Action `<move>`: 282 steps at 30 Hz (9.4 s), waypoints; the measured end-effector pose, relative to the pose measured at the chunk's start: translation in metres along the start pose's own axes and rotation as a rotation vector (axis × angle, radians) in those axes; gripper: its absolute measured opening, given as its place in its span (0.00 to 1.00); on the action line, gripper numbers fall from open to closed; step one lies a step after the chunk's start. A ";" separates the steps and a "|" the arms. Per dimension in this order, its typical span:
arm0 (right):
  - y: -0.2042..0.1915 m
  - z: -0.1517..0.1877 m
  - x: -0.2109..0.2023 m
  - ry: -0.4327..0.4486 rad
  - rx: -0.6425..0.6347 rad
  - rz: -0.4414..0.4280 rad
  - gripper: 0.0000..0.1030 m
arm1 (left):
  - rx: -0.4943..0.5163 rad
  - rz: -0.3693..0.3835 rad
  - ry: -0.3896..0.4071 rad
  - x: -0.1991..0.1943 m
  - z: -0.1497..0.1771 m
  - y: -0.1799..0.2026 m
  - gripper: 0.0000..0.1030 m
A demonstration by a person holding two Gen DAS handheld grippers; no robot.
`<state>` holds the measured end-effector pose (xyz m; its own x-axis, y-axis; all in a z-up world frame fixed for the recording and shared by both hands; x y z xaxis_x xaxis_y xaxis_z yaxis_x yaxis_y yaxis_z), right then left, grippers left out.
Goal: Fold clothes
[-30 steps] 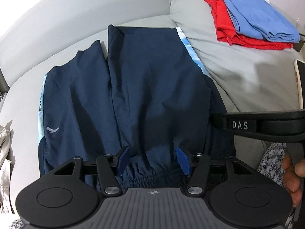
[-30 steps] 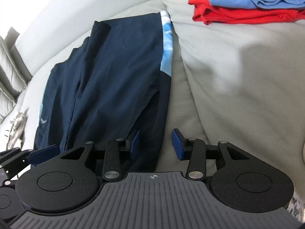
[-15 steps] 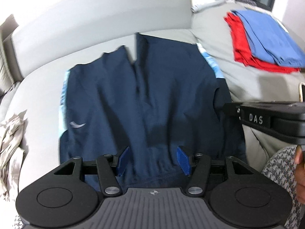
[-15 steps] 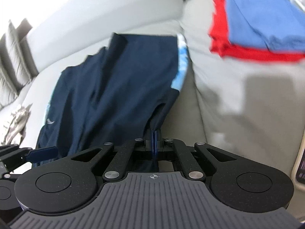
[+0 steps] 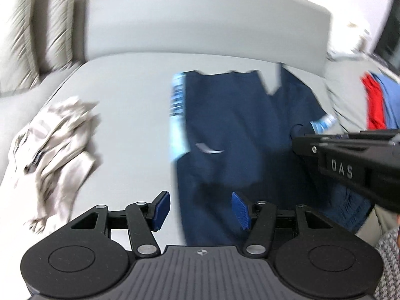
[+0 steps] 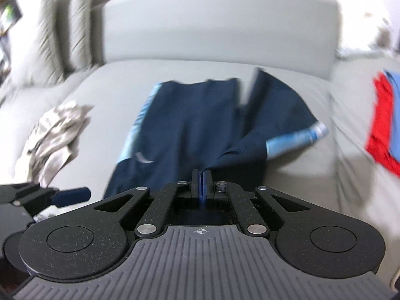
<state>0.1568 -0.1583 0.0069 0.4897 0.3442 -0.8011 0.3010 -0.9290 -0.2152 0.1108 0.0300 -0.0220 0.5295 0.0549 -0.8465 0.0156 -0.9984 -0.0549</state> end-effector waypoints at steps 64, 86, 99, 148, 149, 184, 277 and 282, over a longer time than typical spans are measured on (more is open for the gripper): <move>-0.048 0.125 -0.014 0.087 -0.840 0.034 0.15 | -0.048 0.252 0.015 -0.031 0.009 0.017 0.08; -0.035 0.098 -0.069 0.056 -0.568 -0.161 0.43 | 0.175 0.095 0.196 -0.066 0.009 0.031 0.39; 0.071 0.005 -0.042 0.085 0.110 -0.090 0.44 | 0.567 -0.002 0.182 0.025 -0.046 0.114 0.41; -0.021 -0.145 0.120 0.055 0.196 -0.202 0.01 | 0.228 0.024 0.065 0.087 -0.078 -0.002 0.10; -0.046 -0.156 0.136 0.036 0.145 -0.184 0.01 | 0.165 0.047 0.040 0.091 -0.073 -0.017 0.13; 0.024 -0.099 0.154 -0.051 0.142 -0.212 0.25 | -0.032 0.146 0.217 0.185 -0.148 -0.049 0.11; 0.019 0.095 -0.007 -0.243 -0.030 -0.120 0.12 | 0.122 0.084 -0.084 0.016 0.047 0.031 0.21; 0.018 0.090 -0.015 -0.224 -0.042 -0.112 0.19 | 0.063 0.063 -0.041 -0.007 0.045 0.019 0.39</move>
<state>0.0812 -0.1924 -0.0347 0.2593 0.4015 -0.8784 0.3790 -0.8789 -0.2898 0.0691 0.0114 -0.0413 0.4922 -0.0063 -0.8705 -0.0712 -0.9969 -0.0331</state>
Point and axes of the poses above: each gripper's, at about its wrist camera, not at the fingertips, and x roughly the way its jaws point, y to its right, z to its underside, the point moved 3 cm from there along x, roughly the way its jaws point, and after that the axes turned 13 degrees about x, right-handed, at the moved point
